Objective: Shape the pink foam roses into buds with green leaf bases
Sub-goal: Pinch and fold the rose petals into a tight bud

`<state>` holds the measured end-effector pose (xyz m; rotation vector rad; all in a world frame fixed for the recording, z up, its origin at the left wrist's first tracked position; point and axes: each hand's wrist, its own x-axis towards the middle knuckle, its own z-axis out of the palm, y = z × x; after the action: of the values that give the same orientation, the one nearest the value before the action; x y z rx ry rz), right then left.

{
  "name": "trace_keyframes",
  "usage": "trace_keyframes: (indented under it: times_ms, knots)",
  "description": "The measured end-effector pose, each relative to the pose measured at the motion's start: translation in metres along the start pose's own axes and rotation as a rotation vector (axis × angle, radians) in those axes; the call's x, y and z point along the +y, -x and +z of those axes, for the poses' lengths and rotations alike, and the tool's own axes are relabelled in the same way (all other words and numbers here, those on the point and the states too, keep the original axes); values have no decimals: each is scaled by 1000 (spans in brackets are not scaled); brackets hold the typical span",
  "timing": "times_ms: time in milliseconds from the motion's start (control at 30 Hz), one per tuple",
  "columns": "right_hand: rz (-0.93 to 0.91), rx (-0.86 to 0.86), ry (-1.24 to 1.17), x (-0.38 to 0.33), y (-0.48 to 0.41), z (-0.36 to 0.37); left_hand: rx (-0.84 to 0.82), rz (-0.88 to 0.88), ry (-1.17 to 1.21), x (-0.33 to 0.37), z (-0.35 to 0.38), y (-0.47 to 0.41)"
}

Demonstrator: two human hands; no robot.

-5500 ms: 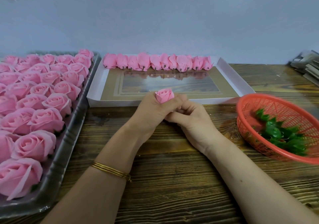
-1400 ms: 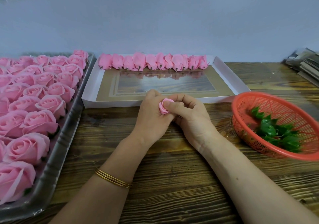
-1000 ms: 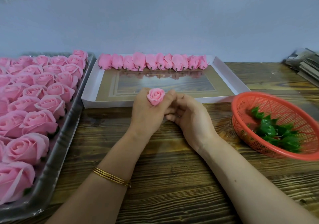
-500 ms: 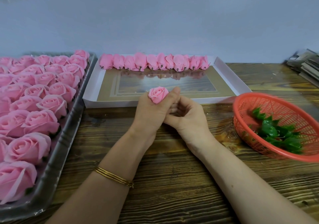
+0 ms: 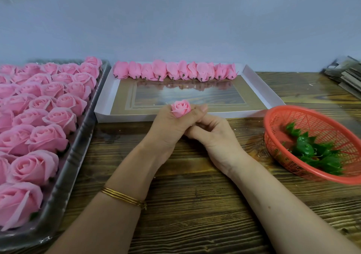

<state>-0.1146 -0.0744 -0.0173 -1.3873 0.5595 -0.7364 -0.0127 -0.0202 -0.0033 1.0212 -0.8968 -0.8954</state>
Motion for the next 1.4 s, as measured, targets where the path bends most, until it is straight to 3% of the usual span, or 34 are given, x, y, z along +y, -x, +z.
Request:
trace_keyframes:
  times_ms: [133, 333, 600, 833, 1033, 1200, 1400]
  knots:
    - [15, -44, -20, 2, -1, -2, 61, -38, -3, -4, -1, -1]
    - [-22, 30, -10, 1, -2, -2, 138, -55, -6, -15, -3, -6]
    - [-71, 65, 47, 3, -1, -1, 83, -44, -22, -13, -1, -5]
    - [0, -44, -48, 0, 1, -4, -42, -74, -19, -9, -10, -5]
    - [16, -51, -83, -1, -1, -4, 41, -121, -13, -10, -6, -6]
    - [-66, 29, 73, 2, -1, -1, 135, -102, 24, -14, 0, -5]
    - [-48, 12, 18, 0, 1, -2, 30, -109, -30, -9, -4, -3]
